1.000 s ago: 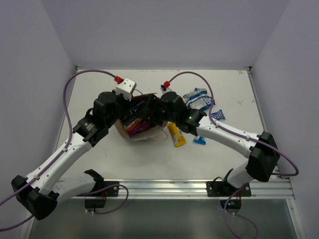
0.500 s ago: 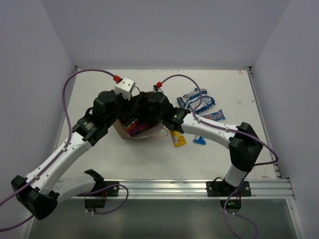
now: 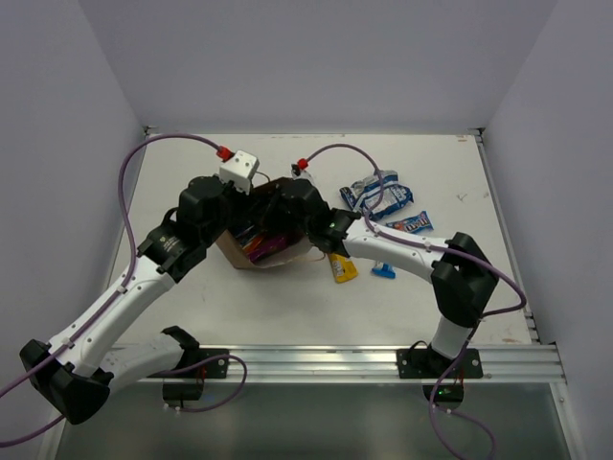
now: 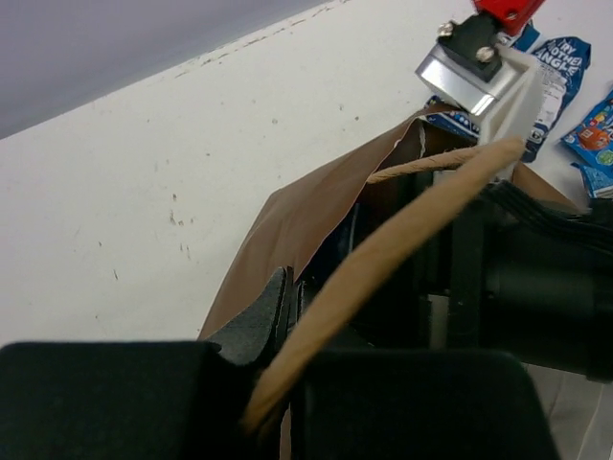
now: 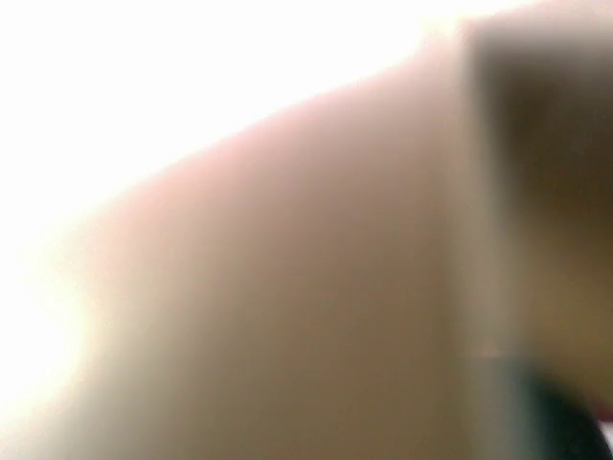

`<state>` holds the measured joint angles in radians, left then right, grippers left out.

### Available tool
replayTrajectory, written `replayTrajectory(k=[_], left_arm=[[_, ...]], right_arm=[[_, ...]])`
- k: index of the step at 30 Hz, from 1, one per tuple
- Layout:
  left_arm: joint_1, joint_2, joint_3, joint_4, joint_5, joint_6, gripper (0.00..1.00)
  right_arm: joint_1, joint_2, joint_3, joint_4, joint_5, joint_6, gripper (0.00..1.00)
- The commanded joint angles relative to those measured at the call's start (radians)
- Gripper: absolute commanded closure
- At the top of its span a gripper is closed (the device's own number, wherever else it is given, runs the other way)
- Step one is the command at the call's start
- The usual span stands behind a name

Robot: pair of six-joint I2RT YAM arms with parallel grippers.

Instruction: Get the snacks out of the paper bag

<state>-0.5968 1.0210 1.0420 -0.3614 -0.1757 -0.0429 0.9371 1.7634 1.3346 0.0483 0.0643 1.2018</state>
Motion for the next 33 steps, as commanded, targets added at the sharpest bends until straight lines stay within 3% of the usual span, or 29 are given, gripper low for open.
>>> replayTrajectory(k=[1,14,20,26,33], left_arm=[[-0.006,-0.016,0.033,-0.013,-0.065,-0.022,1.0],[0.003,0.047,0.044,-0.03,-0.228,-0.003,1.0],[0.068,0.083,0.067,-0.063,-0.323,-0.002,1.0],[0.143,0.067,0.105,-0.057,-0.328,0.064,1.0],[0.193,0.056,0.153,-0.051,-0.327,0.133,1.0]], right_arm=[[0.005,-0.142,-0.015,0.044,0.008,-0.097,1.0],[-0.044,-0.514,0.032,-0.26,-0.234,-0.447,1.0],[-0.262,-0.669,0.052,-0.329,-0.379,-0.547,1.0],[-0.452,-0.58,0.12,-0.386,-0.44,-0.633,1.0],[-0.495,-0.279,0.233,-0.272,-0.549,-0.646,1.0]])
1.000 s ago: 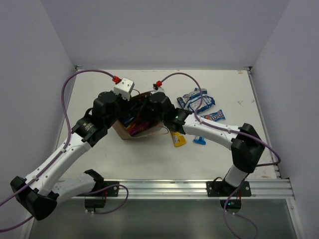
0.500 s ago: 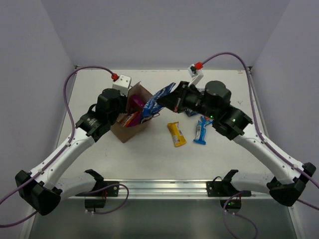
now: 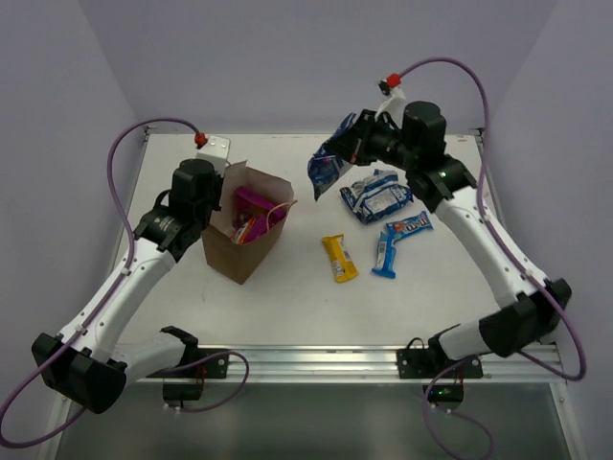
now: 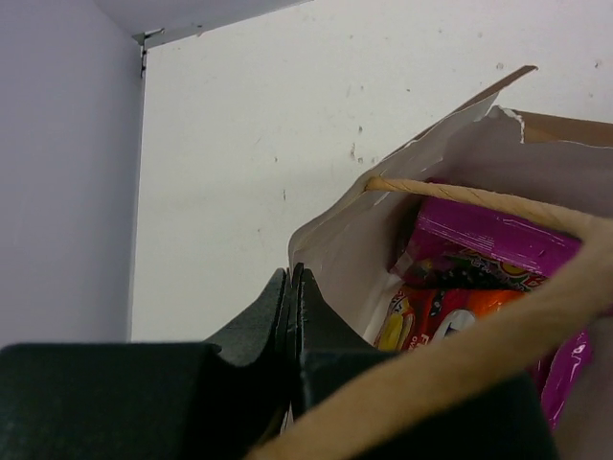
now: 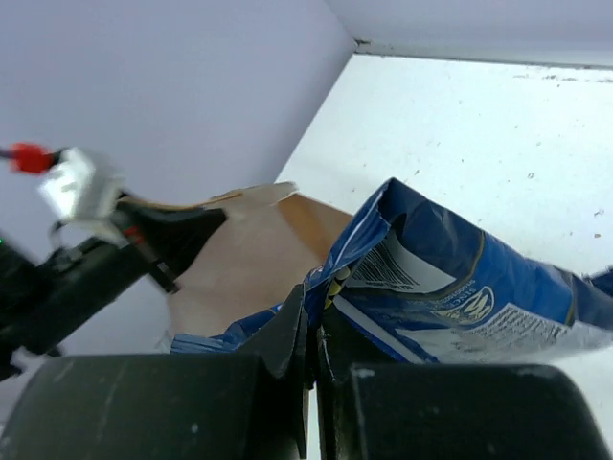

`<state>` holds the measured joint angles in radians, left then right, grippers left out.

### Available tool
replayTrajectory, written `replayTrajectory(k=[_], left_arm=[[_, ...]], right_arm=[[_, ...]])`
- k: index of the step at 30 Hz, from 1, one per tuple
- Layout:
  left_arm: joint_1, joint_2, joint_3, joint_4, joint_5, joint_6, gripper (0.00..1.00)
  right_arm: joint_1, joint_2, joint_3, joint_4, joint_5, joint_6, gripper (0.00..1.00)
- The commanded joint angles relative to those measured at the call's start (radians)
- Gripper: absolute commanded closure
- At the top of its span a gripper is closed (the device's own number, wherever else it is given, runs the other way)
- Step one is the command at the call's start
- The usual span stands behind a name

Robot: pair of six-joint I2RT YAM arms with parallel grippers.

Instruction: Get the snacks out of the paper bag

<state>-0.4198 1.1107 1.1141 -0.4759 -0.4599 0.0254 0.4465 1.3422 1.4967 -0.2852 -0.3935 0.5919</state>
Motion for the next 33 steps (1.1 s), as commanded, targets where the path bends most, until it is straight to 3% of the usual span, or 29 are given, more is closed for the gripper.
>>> replayTrajectory(k=[1,5,10,13,16,21,28,33], left_arm=[[0.016,-0.037,0.087,0.066,-0.039,0.071,1.0],[0.018,-0.046,0.124,0.085,-0.019,0.111,1.0],[0.018,-0.054,0.145,0.083,0.076,0.149,1.0],[0.016,-0.066,0.122,0.071,0.156,0.16,1.0],[0.016,-0.071,0.079,0.065,0.251,0.146,1.0],[-0.003,-0.071,0.036,0.042,0.354,0.079,1.0],[-0.125,-0.057,-0.014,0.034,0.317,0.036,1.0],[-0.18,-0.032,0.004,0.03,0.303,-0.013,1.0]], right_arm=[[-0.006,0.19,0.091,0.087,-0.122,-0.037,1.0],[-0.006,0.389,0.146,0.216,-0.192,-0.026,1.0],[-0.005,0.517,0.042,0.408,-0.248,-0.009,0.97],[-0.005,0.528,-0.078,0.394,-0.213,-0.017,0.71],[-0.005,0.474,-0.191,0.322,-0.127,-0.059,0.45],[-0.005,0.232,-0.286,0.156,0.072,-0.226,0.28],[0.079,-0.065,-0.285,0.04,0.151,-0.365,0.23],[0.28,-0.103,-0.21,0.031,0.166,-0.462,0.26]])
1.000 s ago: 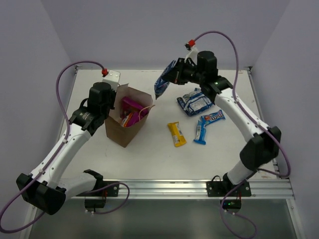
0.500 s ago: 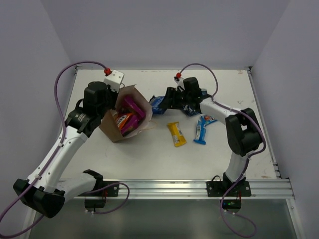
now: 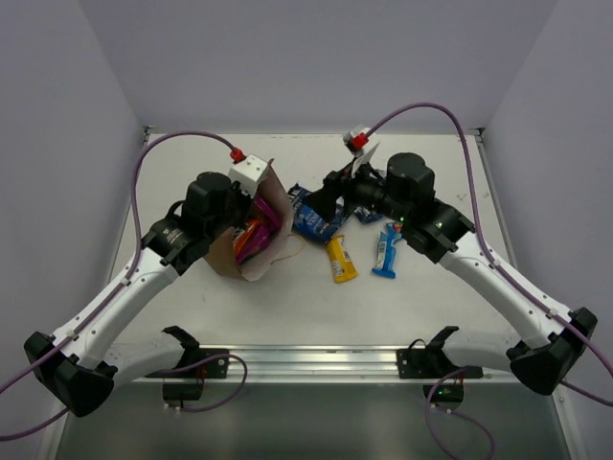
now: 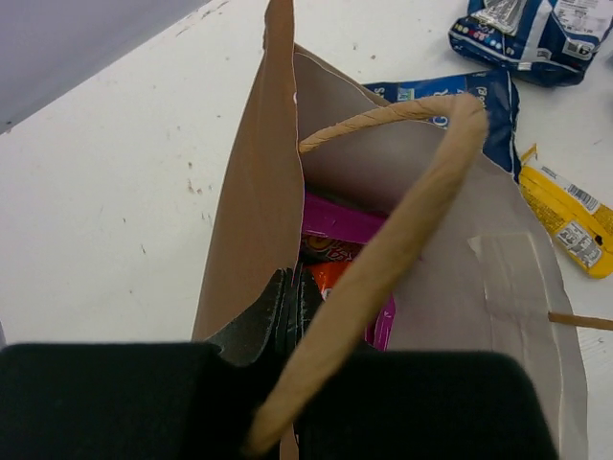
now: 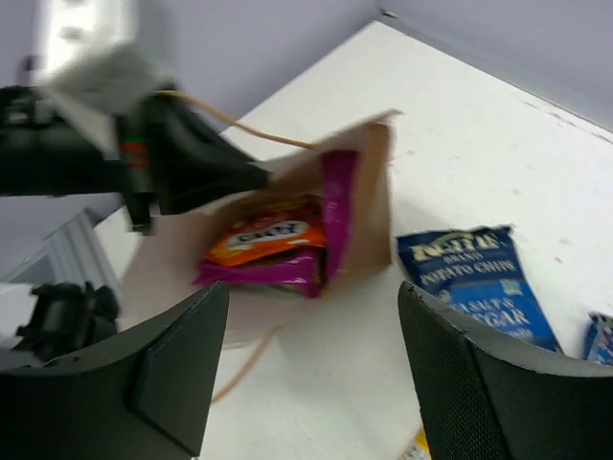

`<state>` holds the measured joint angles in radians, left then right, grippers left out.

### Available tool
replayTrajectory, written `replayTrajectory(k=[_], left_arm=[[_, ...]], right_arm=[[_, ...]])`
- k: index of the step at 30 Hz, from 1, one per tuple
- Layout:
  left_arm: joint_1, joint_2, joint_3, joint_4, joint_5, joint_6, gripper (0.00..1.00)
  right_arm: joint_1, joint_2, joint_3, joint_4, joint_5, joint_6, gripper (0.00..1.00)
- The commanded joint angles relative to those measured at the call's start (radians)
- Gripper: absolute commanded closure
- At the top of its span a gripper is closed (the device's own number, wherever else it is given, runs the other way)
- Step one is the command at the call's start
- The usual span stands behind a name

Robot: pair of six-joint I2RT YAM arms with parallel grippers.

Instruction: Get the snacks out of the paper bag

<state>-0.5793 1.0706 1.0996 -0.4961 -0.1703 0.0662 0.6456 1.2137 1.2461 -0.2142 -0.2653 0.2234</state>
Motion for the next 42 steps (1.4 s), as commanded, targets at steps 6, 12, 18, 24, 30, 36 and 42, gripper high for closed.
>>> replayTrajectory(k=[6,12,18,24,30,36,42], left_arm=[[-0.022,-0.012,0.049,0.045,0.009,-0.055,1.0],[-0.028,-0.032,0.048,0.033,0.028,-0.12,1.0],[-0.031,-0.073,0.045,0.028,0.019,-0.155,1.0],[-0.033,-0.1,0.032,0.024,-0.021,-0.17,1.0],[-0.031,-0.098,0.022,0.011,-0.029,-0.172,1.0],[-0.031,-0.089,0.014,0.007,-0.021,-0.171,1.0],[-0.031,-0.093,0.014,0.001,-0.047,-0.157,1.0]], right_arm=[[0.204,0.105,0.038,0.008,0.025,0.014,0.3],[0.318,0.19,0.009,0.082,0.062,0.166,0.34],[0.345,0.285,0.009,0.133,0.155,0.321,0.34],[0.345,0.403,0.061,0.136,0.245,0.439,0.34],[0.345,0.484,0.047,0.199,0.297,0.522,0.38],[0.345,0.477,0.039,0.253,0.351,0.525,0.41],[0.345,0.389,-0.008,0.28,0.411,0.505,0.42]])
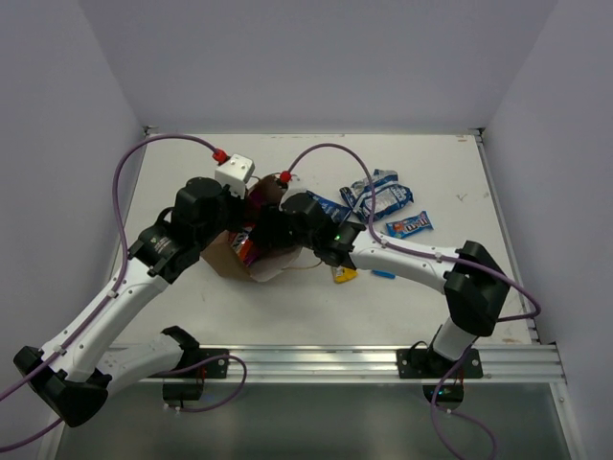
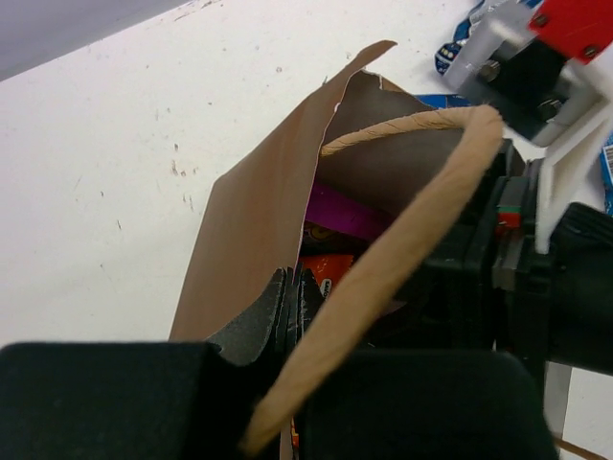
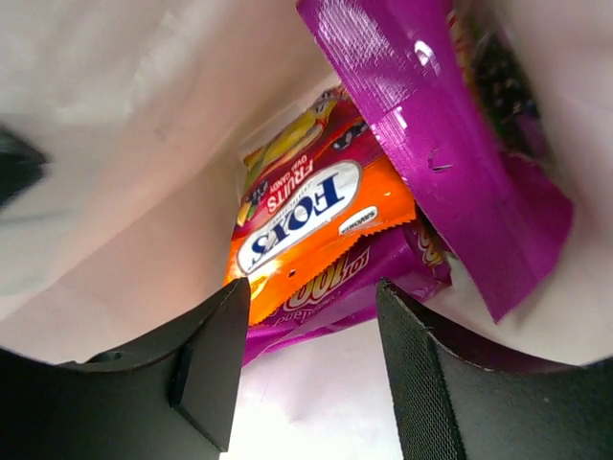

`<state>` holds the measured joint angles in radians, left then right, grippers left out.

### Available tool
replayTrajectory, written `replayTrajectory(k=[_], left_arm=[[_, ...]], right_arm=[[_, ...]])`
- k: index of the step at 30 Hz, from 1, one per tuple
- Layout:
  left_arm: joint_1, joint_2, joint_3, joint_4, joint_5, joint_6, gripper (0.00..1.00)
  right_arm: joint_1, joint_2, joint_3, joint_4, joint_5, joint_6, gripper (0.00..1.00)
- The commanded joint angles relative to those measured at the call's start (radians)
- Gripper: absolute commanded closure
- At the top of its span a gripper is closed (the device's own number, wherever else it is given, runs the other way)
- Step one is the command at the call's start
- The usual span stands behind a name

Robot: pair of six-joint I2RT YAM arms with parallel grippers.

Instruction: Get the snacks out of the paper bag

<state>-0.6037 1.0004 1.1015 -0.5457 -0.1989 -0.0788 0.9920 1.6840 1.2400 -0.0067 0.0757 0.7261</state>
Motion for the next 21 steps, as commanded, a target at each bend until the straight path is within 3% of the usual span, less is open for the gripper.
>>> replayTrajectory(k=[1,12,21], left_arm=[[-0.007,-0.022,0.011,0.052,-0.019,-0.012,1.0],[-0.007,-0.014,0.014,0.05,-0.008,-0.013,1.0],[-0.008,-0.016,0.015,0.047,-0.013,-0.01,1.0]], right_arm=[[-0.001,-0.084,0.001,0.071,0.072,0.003,0.42],[-0.001,0.051,0.104,0.027,0.012,0.03,0.44],[0.0,0.098,0.055,-0.027,0.006,0.128,0.45]])
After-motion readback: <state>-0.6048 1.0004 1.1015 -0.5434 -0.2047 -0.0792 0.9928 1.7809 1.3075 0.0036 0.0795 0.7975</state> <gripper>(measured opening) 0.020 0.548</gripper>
